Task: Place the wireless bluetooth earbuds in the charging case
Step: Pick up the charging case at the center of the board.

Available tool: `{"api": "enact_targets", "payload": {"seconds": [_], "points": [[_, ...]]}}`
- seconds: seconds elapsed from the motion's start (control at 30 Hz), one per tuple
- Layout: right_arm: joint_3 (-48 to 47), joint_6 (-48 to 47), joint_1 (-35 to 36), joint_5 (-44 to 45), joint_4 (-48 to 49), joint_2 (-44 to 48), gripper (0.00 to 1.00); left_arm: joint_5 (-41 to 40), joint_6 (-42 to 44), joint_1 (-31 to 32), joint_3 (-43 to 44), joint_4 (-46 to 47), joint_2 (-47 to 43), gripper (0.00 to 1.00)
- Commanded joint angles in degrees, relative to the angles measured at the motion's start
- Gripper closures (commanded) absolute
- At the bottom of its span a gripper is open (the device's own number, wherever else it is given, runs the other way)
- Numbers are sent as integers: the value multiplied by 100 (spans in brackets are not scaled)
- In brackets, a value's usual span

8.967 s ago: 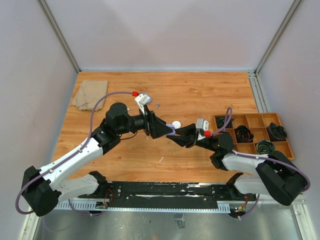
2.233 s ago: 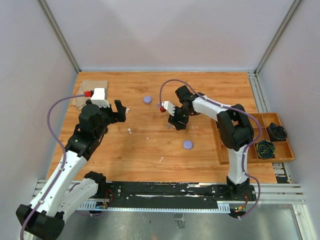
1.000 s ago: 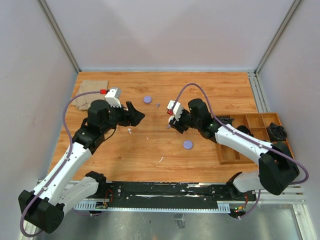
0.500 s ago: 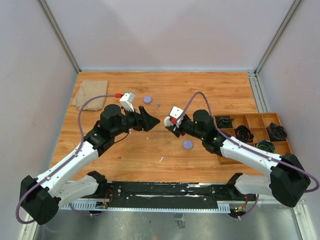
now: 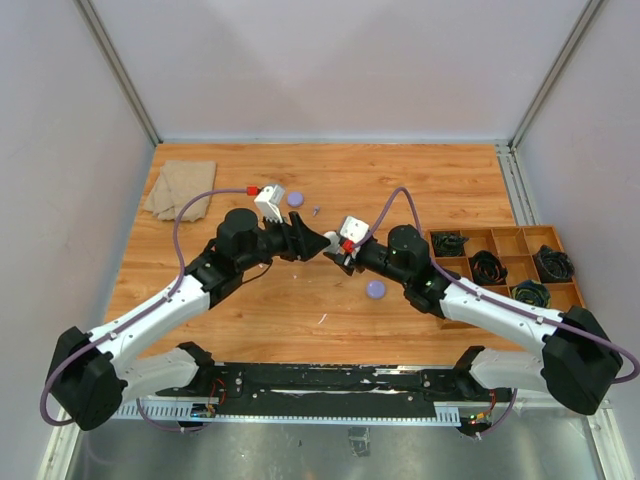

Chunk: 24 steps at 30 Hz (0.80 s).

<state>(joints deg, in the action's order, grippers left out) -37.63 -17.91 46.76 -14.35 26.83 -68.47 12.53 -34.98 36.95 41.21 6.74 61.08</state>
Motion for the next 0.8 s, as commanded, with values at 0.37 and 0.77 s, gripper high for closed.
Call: {"api": "enact_targets", "payload": {"seconds": [0.37, 0.77], "points": [[42, 48, 191, -95, 442, 107, 57, 103, -14, 120, 54, 561, 315, 54], [133, 49, 211, -193, 485, 209, 49, 104, 297, 146, 185, 365, 264, 78]]}}
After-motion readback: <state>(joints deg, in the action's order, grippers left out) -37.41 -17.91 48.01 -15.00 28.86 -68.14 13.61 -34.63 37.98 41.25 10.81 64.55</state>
